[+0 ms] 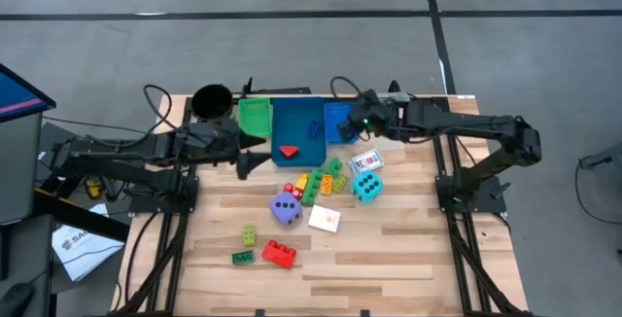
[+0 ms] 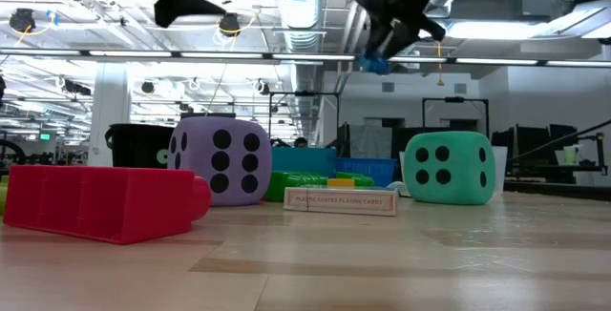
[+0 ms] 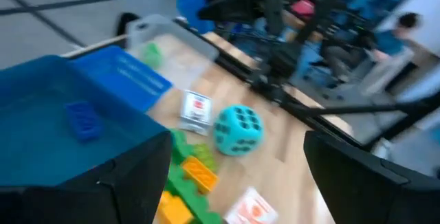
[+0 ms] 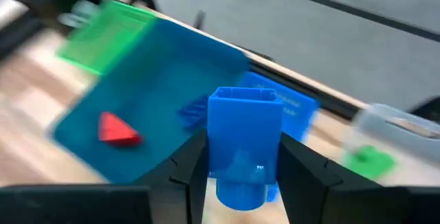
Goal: Pick & Place Toys
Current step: Put the large blue game piece into the transparent bin
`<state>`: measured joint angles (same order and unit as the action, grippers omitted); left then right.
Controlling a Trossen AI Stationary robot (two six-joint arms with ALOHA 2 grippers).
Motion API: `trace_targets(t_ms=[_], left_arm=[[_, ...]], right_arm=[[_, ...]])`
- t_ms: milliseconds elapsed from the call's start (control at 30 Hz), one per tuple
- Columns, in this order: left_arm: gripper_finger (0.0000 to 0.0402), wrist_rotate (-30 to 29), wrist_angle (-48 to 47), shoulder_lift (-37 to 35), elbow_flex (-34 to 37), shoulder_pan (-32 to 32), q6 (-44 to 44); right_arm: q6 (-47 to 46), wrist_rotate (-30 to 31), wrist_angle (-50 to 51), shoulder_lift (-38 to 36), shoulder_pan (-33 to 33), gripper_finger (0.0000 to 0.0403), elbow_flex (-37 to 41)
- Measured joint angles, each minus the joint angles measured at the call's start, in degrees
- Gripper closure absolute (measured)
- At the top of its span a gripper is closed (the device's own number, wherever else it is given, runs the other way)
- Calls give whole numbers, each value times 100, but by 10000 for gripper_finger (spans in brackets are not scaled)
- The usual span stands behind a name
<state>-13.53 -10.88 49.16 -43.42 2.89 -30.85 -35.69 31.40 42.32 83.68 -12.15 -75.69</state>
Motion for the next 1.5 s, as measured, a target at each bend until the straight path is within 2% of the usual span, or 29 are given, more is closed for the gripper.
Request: trace_targets(t_ms=[233, 433, 533, 633, 833, 1300, 1500], left_arm=[[78, -7, 566, 573, -2, 654, -114], [78, 555, 790, 909, -2, 1185, -327], [78, 751, 785, 991, -2, 1374, -420], [78, 759, 784, 1037, -2, 1494, -422], [78, 779, 844, 1054, -2, 1722, -499], [78, 761, 840, 1056, -2, 2190, -504], [78, 757, 837, 1056, -2, 2230, -530]], right_arm=[[216, -186, -11, -182, -859, 263, 478], [602, -1108, -765, -304, -1764, 266, 1245], [878, -1340, -1091, -306, -2125, 268, 1576], [1071, -1436, -1091, -315, -2410, 263, 1653], [1314, -2020, -1076, -317, -2986, 264, 1875], [1774, -2493, -726, -302, -3626, 261, 1953], [1774, -2520, -693, -302, -3684, 218, 1953]])
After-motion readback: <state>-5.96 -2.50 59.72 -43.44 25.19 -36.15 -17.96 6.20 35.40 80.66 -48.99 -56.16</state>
